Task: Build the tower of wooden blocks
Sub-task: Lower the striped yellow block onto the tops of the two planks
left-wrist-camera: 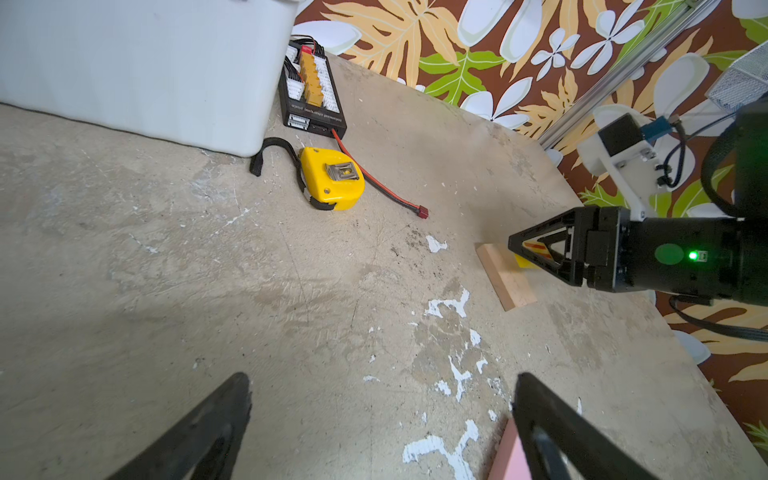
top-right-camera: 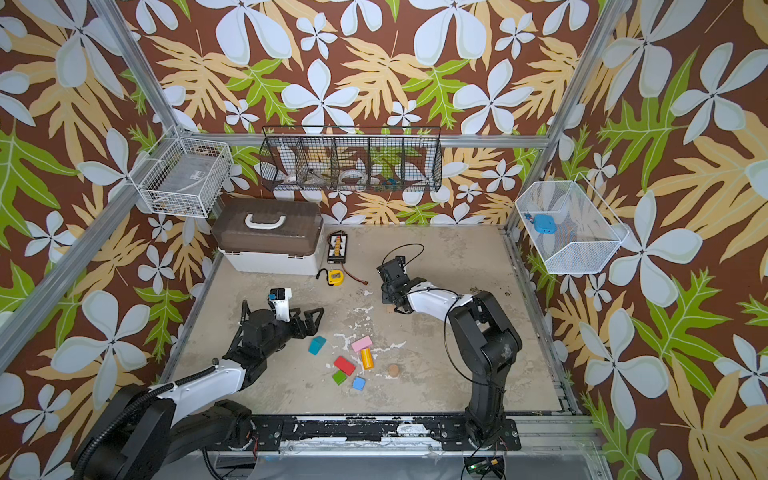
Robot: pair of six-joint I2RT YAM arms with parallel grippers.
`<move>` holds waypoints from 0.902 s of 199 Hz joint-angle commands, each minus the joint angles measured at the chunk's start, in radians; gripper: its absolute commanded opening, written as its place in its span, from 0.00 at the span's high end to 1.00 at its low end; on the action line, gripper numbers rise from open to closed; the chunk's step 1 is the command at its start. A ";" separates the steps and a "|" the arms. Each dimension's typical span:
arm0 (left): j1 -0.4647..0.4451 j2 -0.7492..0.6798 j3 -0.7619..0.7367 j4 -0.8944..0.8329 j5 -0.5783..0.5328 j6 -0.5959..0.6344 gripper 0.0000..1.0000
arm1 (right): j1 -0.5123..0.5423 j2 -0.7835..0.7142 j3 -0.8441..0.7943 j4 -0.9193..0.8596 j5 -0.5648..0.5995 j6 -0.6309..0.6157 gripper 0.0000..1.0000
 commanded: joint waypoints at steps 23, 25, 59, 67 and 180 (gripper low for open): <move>-0.008 0.003 0.007 -0.003 -0.014 0.014 0.00 | 0.023 0.012 0.033 -0.025 0.020 -0.015 0.66; -0.008 0.003 0.009 -0.004 -0.014 0.015 0.00 | 0.023 0.012 0.035 -0.026 0.021 -0.016 0.65; -0.010 0.008 0.013 -0.008 -0.020 0.016 0.00 | 0.023 0.006 0.043 -0.036 0.035 -0.025 0.59; -0.011 0.010 0.015 -0.008 -0.020 0.017 0.00 | 0.023 0.005 0.040 -0.033 0.033 -0.024 0.59; -0.018 0.023 0.024 -0.017 -0.021 0.020 0.00 | 0.024 0.065 0.063 -0.044 0.038 -0.035 0.58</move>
